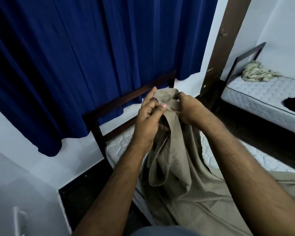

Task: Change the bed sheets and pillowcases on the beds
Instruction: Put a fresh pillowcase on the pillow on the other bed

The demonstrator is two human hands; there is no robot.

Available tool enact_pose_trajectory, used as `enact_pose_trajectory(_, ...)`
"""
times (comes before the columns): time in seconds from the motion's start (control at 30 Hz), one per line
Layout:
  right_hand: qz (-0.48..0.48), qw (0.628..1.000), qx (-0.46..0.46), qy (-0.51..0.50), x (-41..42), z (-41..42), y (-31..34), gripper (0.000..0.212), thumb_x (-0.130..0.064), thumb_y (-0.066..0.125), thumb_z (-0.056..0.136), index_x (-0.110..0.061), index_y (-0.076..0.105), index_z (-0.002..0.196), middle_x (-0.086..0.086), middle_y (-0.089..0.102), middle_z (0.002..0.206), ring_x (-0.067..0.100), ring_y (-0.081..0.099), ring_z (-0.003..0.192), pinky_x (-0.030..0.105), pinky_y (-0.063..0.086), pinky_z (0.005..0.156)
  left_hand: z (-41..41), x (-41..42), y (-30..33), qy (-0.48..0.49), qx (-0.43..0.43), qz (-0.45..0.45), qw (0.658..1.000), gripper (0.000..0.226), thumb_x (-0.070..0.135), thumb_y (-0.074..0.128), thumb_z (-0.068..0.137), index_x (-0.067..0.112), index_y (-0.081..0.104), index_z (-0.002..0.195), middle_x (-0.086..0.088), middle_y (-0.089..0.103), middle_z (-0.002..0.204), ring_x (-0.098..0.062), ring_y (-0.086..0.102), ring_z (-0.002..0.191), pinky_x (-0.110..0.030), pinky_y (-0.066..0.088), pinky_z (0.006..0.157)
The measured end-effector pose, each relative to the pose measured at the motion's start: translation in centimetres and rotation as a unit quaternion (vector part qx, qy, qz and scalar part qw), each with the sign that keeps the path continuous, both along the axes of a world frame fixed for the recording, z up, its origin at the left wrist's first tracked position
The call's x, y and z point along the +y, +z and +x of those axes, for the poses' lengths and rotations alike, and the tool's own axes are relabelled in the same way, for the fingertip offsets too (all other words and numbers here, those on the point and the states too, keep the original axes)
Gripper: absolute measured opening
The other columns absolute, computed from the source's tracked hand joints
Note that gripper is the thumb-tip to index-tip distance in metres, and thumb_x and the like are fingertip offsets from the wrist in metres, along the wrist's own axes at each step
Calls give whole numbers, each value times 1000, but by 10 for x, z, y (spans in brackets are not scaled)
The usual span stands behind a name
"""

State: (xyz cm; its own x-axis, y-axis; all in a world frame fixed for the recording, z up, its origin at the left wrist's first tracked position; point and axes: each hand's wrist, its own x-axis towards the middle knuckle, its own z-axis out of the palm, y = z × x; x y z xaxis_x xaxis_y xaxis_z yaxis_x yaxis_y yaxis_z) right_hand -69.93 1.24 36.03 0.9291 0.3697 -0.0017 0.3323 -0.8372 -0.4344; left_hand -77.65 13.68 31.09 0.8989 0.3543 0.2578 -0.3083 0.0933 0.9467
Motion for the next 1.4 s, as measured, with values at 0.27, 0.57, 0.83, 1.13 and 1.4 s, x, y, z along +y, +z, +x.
enact_pose_trajectory(0.27,215,969,-105,-65,-25,-4,-5,28,-37,69,91,-10,63,97,2,68,89,16,65,84,28,49,72,2,-1,0,56,52,-134,988,16,19,57,102,4,64,101,-13,69,92,-23,67,83,-30,55,56)
enact_pose_trajectory(0.57,420,895,-151,-2,-34,-5,-10,17,-12,54,96,-26,58,103,-13,64,101,8,61,97,29,48,94,10,5,6,97,44,-176,979,13,16,56,102,10,63,94,-4,67,83,-17,65,79,-35,58,64)
enact_pose_trajectory(0.83,258,948,-56,176,-31,-29,-14,20,-2,52,98,-18,62,97,-19,65,86,-3,61,87,14,43,81,20,5,8,116,50,-248,960,11,13,52,103,9,61,98,-15,64,99,-25,64,91,-28,55,55)
enact_pose_trajectory(1.13,154,966,-39,205,-39,-29,-26,13,-13,65,95,-20,75,99,-10,72,95,7,67,88,21,52,82,29,13,4,135,70,-257,954,11,19,52,103,12,61,103,-20,66,114,-31,67,100,-32,56,58)
enact_pose_trajectory(1.4,103,964,-102,225,-30,-47,-46,31,-26,42,84,-17,65,103,-6,46,87,14,50,77,19,35,70,37,11,6,131,33,-265,955,13,15,52,104,12,59,93,-22,60,111,-35,65,106,-35,59,60)
